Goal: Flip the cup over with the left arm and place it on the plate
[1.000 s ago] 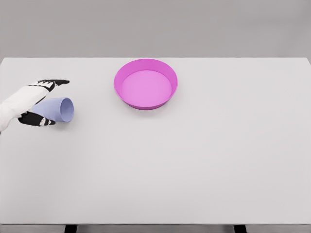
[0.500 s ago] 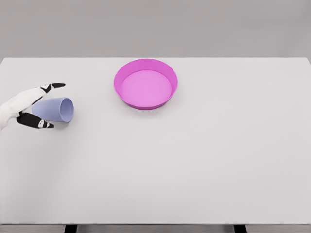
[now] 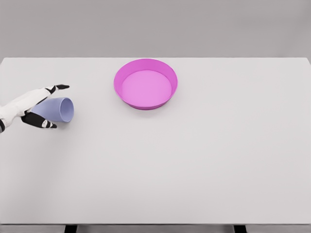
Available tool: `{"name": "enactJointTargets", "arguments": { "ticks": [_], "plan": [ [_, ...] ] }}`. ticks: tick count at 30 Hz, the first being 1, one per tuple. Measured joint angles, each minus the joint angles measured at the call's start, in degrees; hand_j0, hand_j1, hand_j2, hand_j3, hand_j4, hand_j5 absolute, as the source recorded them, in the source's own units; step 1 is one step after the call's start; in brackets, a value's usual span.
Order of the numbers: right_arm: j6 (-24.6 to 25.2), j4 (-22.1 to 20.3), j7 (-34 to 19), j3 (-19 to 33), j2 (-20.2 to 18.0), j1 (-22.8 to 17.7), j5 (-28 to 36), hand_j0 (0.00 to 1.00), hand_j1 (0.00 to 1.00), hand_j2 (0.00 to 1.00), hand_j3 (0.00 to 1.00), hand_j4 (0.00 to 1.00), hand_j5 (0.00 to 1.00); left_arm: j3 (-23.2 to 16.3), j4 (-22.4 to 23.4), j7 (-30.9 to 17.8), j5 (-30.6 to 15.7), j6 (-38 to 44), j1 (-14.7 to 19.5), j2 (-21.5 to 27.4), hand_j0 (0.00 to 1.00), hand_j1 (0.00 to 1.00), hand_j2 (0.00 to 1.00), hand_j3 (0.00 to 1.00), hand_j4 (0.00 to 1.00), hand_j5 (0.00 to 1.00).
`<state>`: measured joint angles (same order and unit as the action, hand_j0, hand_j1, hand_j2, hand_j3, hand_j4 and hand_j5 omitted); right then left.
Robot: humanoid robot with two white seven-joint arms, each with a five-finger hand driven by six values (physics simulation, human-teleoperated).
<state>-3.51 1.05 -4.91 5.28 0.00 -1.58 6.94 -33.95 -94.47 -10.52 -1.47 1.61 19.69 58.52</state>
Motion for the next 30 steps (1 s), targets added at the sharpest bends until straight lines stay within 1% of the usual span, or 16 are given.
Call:
{"name": "enactJointTargets", "arguments": {
  "ticks": [1, 4, 10, 12, 17, 21, 30],
  "plan": [
    [0.0, 0.0, 0.0, 0.0, 0.0, 0.0, 0.0, 1.00, 1.00, 1.00, 1.00, 1.00, 1.00, -0.2, 0.2, -0.2, 0.0, 0.0, 0.1, 0.0, 1.00, 1.00, 1.00, 1.00, 1.00, 1.00],
    [0.0, 0.0, 0.0, 0.0, 0.0, 0.0, 0.0, 1.00, 1.00, 1.00, 1.00, 1.00, 1.00, -1.5, 1.2, -0.6, 0.1, 0.0, 1.8, 0.0, 1.00, 1.00, 1.00, 1.00, 1.00, 1.00],
    [0.0, 0.0, 0.0, 0.0, 0.0, 0.0, 0.0, 1.00, 1.00, 1.00, 1.00, 1.00, 1.00, -3.1, 2.5, -1.3, 0.1, 0.0, 2.4, 0.0, 1.00, 1.00, 1.00, 1.00, 1.00, 1.00],
    [0.0, 0.0, 0.0, 0.0, 0.0, 0.0, 0.0, 1.00, 1.00, 1.00, 1.00, 1.00, 1.00, -3.7, 3.0, -1.6, 0.1, 0.0, 4.0, -0.1, 1.00, 1.00, 1.00, 1.00, 1.00, 1.00],
    [0.0, 0.0, 0.0, 0.0, 0.0, 0.0, 0.0, 1.00, 1.00, 1.00, 1.00, 1.00, 1.00, -5.4, 4.3, -1.9, 0.1, 0.0, 5.0, -0.3, 1.00, 1.00, 1.00, 1.00, 1.00, 1.00],
    [0.0, 0.0, 0.0, 0.0, 0.0, 0.0, 0.0, 1.00, 1.00, 1.00, 1.00, 1.00, 1.00, -6.7, 5.4, -2.3, 0.1, 0.0, 6.9, -0.5, 1.00, 1.00, 1.00, 1.00, 1.00, 1.00],
    [0.0, 0.0, 0.0, 0.0, 0.0, 0.0, 0.0, 1.00, 1.00, 1.00, 1.00, 1.00, 1.00, -7.7, 6.6, -3.1, 0.2, 0.0, 7.4, -0.9, 1.00, 1.00, 1.00, 1.00, 1.00, 1.00]
  ]
}}
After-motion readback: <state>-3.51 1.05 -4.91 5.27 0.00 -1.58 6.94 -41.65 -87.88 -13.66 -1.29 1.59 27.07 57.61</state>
